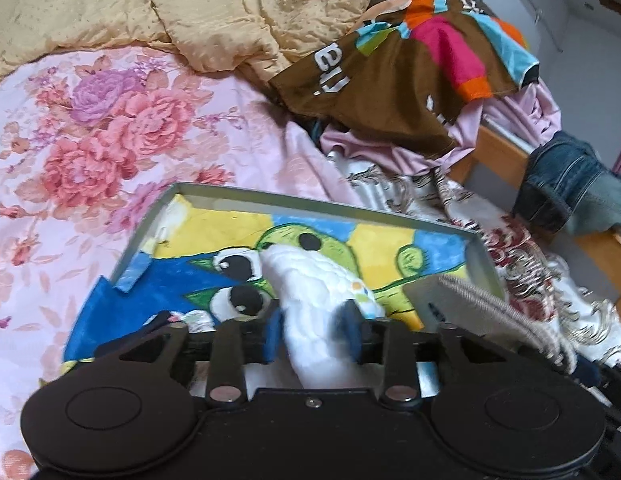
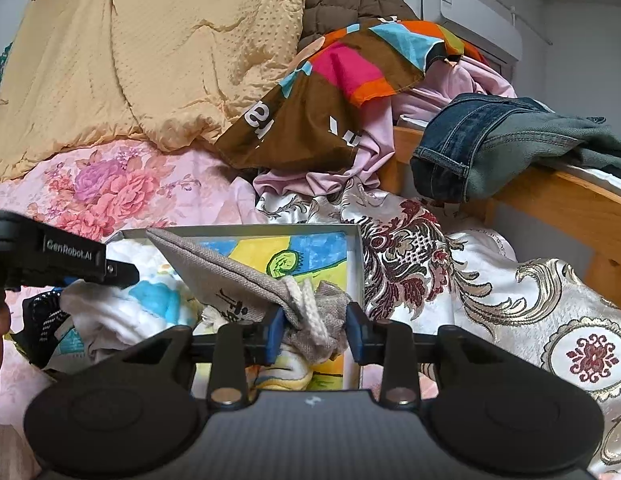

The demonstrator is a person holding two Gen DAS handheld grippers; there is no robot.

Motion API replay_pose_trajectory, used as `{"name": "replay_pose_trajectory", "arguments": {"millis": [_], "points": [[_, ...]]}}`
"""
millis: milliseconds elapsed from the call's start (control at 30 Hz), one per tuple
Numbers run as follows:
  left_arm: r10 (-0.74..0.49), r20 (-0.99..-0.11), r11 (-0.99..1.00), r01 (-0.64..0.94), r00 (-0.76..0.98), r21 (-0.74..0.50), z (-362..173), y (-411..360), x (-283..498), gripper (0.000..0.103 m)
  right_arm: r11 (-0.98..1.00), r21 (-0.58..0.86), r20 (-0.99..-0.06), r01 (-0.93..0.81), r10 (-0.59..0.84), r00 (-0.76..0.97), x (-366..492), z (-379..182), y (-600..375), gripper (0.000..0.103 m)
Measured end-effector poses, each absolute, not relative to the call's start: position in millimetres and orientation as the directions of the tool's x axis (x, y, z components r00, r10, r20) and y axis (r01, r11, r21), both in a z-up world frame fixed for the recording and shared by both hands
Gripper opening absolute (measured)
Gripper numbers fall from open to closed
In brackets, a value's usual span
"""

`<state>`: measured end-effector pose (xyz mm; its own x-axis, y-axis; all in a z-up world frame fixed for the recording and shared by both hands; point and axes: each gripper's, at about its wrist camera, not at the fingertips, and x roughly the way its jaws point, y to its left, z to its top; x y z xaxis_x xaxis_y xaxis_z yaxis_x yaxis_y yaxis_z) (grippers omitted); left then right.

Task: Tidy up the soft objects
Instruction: 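Carry the drawstring bag with the right tool while the left tool carries the white cloth to the tray, then open both tools to drop the bag and white cloth into the tray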

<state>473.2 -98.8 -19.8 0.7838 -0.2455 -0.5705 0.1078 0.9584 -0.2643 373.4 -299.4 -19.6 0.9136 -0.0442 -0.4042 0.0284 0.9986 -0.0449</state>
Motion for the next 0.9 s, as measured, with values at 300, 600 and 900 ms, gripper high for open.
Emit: {"name": "replay_pose_trajectory", "arguments": {"millis": [300, 600, 900], "points": [[-0.201, -0.583, 0.974, 0.098, 0.787, -0.204, -22, -96, 465, 0.065, 1.0, -0.009, -0.389, 0.004, -0.007, 0.921, 371, -19, -301, 0.044], [-0.157, -0.57, 0.986, 0.091, 0.806, -0.143, -16, -99, 454, 0.085, 0.999, 0.047, -0.371, -0.015, 0.032, 0.928, 366, -17, -306, 0.054], [-0.094, -0.531, 0.995, 0.071, 0.842, -0.064, -3, -98, 437, 0.101, 0.997, 0.065, -0.324, -0.035, 0.055, 0.944, 356, -8, -306, 0.073]]}}
